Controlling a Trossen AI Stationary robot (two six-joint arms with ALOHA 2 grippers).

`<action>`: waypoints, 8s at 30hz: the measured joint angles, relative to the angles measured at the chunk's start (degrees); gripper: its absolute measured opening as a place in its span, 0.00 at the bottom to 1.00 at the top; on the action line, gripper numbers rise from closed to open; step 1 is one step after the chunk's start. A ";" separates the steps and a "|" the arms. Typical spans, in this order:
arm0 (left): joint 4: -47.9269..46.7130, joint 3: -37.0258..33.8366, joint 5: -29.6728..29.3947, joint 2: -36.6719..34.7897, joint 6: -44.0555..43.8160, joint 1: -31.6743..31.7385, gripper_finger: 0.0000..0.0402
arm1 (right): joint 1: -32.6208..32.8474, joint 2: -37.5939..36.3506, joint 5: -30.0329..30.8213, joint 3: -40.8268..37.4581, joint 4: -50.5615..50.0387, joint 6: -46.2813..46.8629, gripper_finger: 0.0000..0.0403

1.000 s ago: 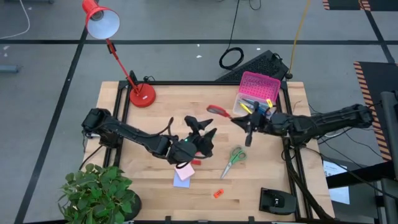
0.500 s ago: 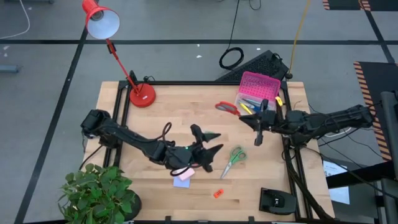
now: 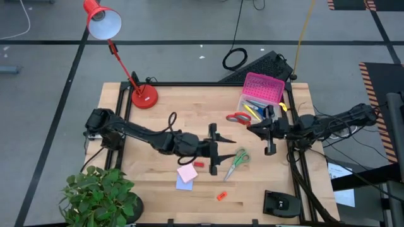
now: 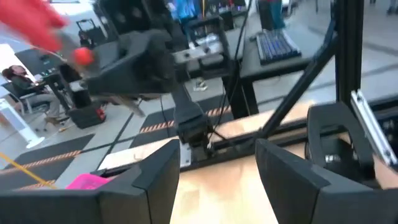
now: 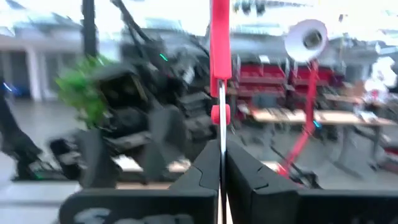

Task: Pack school essentials
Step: Put the orange scissors into the supply box

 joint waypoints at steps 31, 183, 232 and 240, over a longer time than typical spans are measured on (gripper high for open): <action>29.79 -9.69 3.77 -0.02 -4.37 3.25 0.76 | -0.34 17.95 -3.73 -9.96 38.17 2.62 0.00; -32.06 -9.65 -10.31 -5.42 -3.89 11.24 0.06 | 0.05 18.60 15.28 8.84 -15.35 0.01 0.65; -45.50 -9.61 -12.45 -5.42 -6.51 6.57 0.07 | -1.96 32.51 5.88 15.89 -16.31 -9.49 0.46; -45.53 -9.61 -12.47 -5.42 -6.51 6.55 0.07 | -1.97 36.92 5.88 15.87 -11.19 -9.54 0.50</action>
